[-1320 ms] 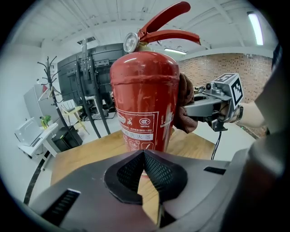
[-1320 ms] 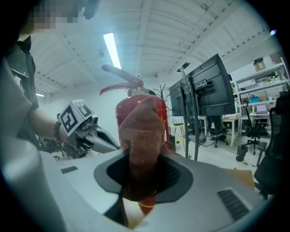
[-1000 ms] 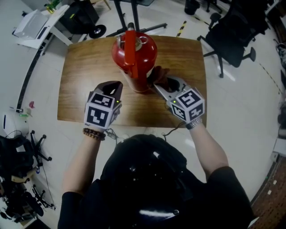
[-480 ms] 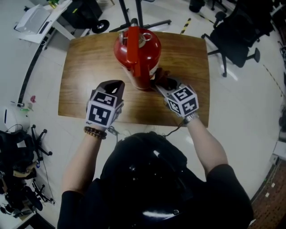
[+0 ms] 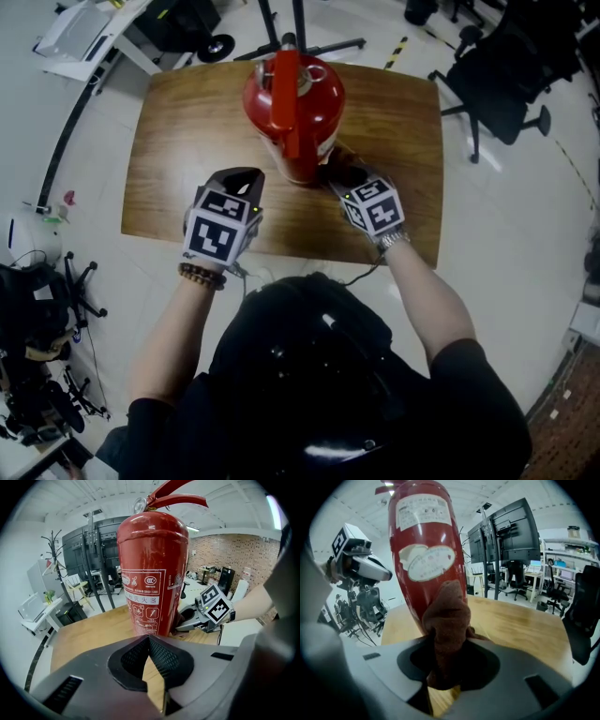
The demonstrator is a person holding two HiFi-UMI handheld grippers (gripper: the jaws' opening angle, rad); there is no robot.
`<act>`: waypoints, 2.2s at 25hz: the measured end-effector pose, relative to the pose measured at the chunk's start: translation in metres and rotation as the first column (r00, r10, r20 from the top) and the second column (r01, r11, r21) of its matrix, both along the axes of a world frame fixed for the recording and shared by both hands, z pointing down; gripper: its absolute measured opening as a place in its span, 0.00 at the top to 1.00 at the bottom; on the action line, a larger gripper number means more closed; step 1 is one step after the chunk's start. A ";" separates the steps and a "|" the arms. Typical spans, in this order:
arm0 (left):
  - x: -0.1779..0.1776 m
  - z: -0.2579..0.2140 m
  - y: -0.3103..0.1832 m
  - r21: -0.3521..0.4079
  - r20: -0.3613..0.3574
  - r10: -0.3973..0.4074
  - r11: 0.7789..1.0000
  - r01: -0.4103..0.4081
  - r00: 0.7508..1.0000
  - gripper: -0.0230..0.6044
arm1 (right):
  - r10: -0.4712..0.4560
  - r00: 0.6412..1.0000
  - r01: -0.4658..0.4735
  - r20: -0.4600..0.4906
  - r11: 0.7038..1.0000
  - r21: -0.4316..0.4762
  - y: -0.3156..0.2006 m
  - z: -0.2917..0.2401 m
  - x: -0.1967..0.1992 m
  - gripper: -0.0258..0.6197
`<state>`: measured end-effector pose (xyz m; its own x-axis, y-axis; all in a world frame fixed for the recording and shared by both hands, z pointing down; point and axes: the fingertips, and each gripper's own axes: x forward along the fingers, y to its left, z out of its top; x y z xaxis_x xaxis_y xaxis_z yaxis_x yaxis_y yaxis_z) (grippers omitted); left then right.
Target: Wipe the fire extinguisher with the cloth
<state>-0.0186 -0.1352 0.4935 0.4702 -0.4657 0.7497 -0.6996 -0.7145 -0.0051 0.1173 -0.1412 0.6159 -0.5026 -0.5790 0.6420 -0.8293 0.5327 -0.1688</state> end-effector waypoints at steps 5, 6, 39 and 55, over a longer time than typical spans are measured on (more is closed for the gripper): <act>0.001 0.006 0.003 -0.011 0.000 -0.005 1.000 0.005 1.000 0.96 | 0.006 0.999 -0.008 -0.037 0.999 -0.047 -0.001 0.018 0.000 0.75; 0.001 0.006 0.003 -0.012 0.000 -0.007 1.000 0.007 1.000 0.96 | 0.006 0.999 -0.009 -0.044 0.998 -0.058 -0.001 0.022 0.000 0.75; -0.010 0.004 0.017 -0.007 -0.028 -0.023 1.000 0.022 0.999 0.96 | 0.076 0.989 -0.095 -0.126 0.984 -0.150 0.022 0.029 0.024 0.75; -0.041 -0.024 0.022 0.053 -0.086 0.155 0.987 -0.151 0.984 0.96 | 0.341 0.938 -0.329 -0.062 0.932 0.149 0.008 -0.151 0.050 0.75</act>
